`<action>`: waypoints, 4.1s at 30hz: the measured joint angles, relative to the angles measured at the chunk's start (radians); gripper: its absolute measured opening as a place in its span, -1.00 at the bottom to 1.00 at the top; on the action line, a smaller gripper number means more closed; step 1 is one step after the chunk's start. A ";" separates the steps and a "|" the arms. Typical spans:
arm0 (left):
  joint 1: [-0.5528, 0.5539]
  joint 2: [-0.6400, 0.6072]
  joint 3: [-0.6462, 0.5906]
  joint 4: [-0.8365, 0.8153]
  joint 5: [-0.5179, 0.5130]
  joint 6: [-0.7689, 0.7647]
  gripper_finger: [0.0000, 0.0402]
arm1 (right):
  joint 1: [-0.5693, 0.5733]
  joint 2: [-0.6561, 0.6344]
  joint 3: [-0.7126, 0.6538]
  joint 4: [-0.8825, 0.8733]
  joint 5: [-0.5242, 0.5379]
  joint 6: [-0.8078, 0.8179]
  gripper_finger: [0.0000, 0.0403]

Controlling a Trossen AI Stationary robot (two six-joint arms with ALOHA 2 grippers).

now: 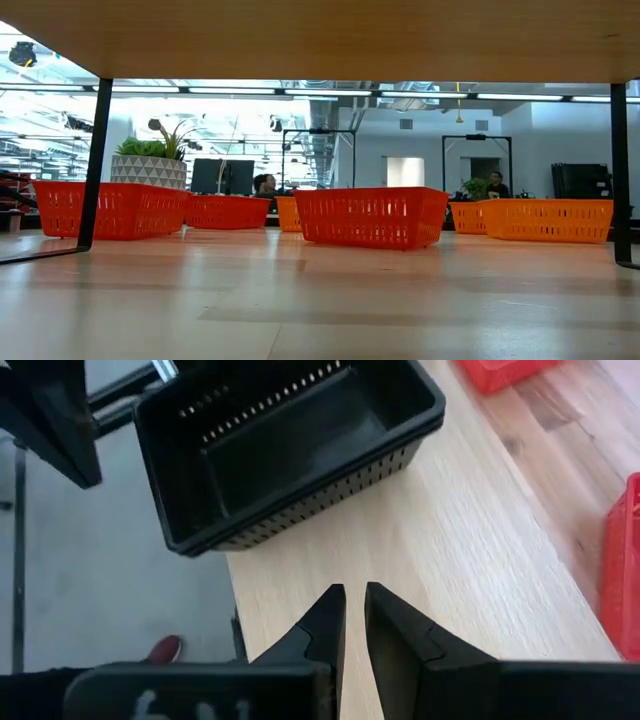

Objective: Stack baskets on shelf by color
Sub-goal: Stack the black bin on the top of the black bins on the shelf, then put the bottom right red bin on the shelf

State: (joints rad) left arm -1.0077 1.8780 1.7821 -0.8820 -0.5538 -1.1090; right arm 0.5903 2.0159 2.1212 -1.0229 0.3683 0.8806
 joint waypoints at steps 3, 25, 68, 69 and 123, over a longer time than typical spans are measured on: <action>0.002 0.003 0.000 -0.024 0.007 -0.022 -1.00 | 0.006 0.000 0.000 -0.012 -0.001 0.000 -0.69; 0.008 0.007 0.099 -0.200 0.071 -0.219 -1.00 | 0.027 -0.021 0.003 -0.039 -0.013 -0.022 -0.69; 0.330 -0.857 -0.095 -0.669 -0.400 -0.158 -0.31 | -0.676 -0.341 -0.722 0.163 -0.217 -0.387 0.13; 0.330 -0.861 -0.102 -0.664 -0.401 -0.161 -0.31 | -0.684 -0.341 -0.741 0.180 -0.219 -0.390 0.13; 0.404 -0.771 -0.137 -0.646 -0.455 -0.194 -0.31 | -0.766 -0.245 -1.025 0.517 -0.405 -0.500 -0.94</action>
State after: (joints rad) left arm -0.6036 1.1065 1.6455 -1.5276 -1.0091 -1.3027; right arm -0.1761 1.7705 1.0958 -0.5057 -0.0369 0.3807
